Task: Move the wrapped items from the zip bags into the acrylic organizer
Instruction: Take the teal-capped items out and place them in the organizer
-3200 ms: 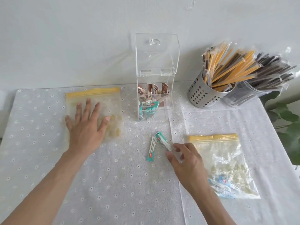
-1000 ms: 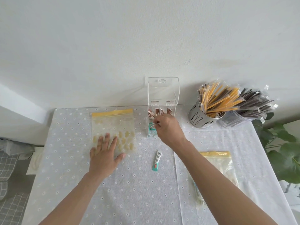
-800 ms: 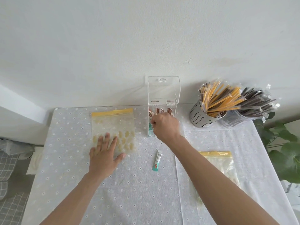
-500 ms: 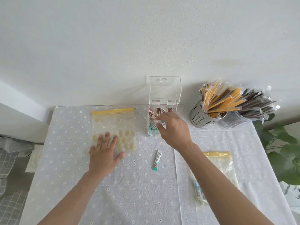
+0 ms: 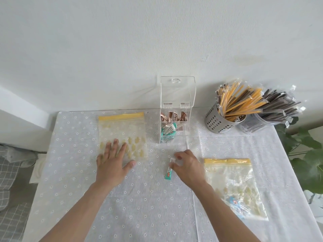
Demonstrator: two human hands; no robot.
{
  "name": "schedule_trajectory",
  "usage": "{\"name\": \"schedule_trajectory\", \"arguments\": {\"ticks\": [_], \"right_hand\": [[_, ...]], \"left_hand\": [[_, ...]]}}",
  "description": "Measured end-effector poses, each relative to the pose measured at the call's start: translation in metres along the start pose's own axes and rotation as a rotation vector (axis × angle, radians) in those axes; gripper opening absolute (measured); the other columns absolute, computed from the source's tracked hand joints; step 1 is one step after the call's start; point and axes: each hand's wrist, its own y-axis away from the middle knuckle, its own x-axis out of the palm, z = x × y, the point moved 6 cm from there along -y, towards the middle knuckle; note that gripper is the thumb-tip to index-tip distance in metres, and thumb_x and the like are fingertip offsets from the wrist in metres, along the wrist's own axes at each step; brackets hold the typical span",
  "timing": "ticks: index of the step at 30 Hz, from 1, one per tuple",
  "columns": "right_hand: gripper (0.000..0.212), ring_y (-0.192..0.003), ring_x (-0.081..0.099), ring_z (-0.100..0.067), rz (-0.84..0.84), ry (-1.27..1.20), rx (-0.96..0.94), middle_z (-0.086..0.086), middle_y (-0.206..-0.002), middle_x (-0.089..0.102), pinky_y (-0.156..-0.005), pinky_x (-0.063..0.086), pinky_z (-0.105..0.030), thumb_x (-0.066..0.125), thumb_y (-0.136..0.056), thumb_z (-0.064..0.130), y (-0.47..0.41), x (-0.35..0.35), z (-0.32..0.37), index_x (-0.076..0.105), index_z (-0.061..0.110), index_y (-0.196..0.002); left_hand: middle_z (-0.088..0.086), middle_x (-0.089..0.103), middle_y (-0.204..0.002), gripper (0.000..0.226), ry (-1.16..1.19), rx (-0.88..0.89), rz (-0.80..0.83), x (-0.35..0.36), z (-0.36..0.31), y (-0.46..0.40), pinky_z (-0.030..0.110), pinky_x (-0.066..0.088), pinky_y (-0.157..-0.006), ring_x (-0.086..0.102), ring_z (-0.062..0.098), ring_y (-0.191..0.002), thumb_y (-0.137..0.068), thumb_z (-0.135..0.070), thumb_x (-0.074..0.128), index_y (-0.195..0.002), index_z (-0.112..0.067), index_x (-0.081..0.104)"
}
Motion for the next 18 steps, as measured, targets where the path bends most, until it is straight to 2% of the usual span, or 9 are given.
{"name": "schedule_trajectory", "arguments": {"ticks": [3,7,9,11,14,18], "right_hand": [[0.033,-0.102,0.065,-0.019,0.024,0.04,-0.005,0.006,-0.114,0.062,-0.078,0.06,-0.041,0.08,-0.088,0.04,-0.002,0.008,-0.002,0.073,0.025,-0.117],[0.016,-0.099,0.063,-0.018,0.056,0.002,0.031,0.006,-0.106,0.061,-0.079,0.06,-0.044,0.08,-0.091,0.032,-0.004,0.015,-0.005,0.073,0.021,-0.099],[0.011,-0.087,0.064,-0.014,0.08,-0.078,0.059,0.007,-0.098,0.063,-0.076,0.059,-0.037,0.081,-0.091,0.028,-0.003,0.013,-0.003,0.07,0.023,-0.089],[0.012,-0.07,0.062,-0.007,0.098,-0.2,0.091,0.01,-0.086,0.067,-0.066,0.052,-0.021,0.08,-0.092,0.028,0.002,0.002,0.004,0.069,0.025,-0.086],[0.011,-0.071,0.063,-0.011,-0.011,-0.364,0.053,0.007,-0.079,0.072,-0.062,0.047,-0.017,0.081,-0.091,0.033,0.012,-0.033,0.023,0.071,0.032,-0.085],[0.008,-0.071,0.058,-0.006,-0.251,-0.527,-0.032,0.019,-0.082,0.071,-0.062,0.043,-0.014,0.081,-0.092,0.031,0.013,-0.087,0.056,0.073,0.029,-0.09]], "left_hand": [[-0.005,-0.025,-0.178,0.09,0.013,0.006,-0.013,0.0,0.0,0.0,0.06,0.007,-0.132,-0.02,0.024,-0.166,-0.1,-0.079,0.032,-0.173,-0.037,0.0],[-0.005,-0.024,-0.178,0.089,0.019,0.009,-0.02,0.001,0.001,0.0,0.06,0.007,-0.132,-0.02,0.024,-0.166,-0.1,-0.078,0.033,-0.173,-0.038,0.0],[-0.006,-0.025,-0.178,0.089,0.029,0.01,-0.022,0.0,0.0,0.0,0.06,0.006,-0.132,-0.02,0.024,-0.166,-0.1,-0.079,0.033,-0.173,-0.038,0.001],[-0.005,-0.025,-0.178,0.089,0.024,0.009,-0.02,0.0,0.001,0.0,0.06,0.006,-0.132,-0.02,0.024,-0.166,-0.1,-0.079,0.032,-0.173,-0.038,0.0],[-0.005,-0.023,-0.179,0.089,0.017,0.01,-0.022,0.0,0.001,0.0,0.06,0.008,-0.132,-0.019,0.025,-0.166,-0.1,-0.079,0.031,-0.173,-0.038,0.0],[-0.005,-0.022,-0.179,0.091,0.023,0.008,-0.024,0.002,0.002,-0.001,0.061,0.007,-0.132,-0.019,0.025,-0.167,-0.098,-0.081,0.03,-0.173,-0.039,0.0]]}}
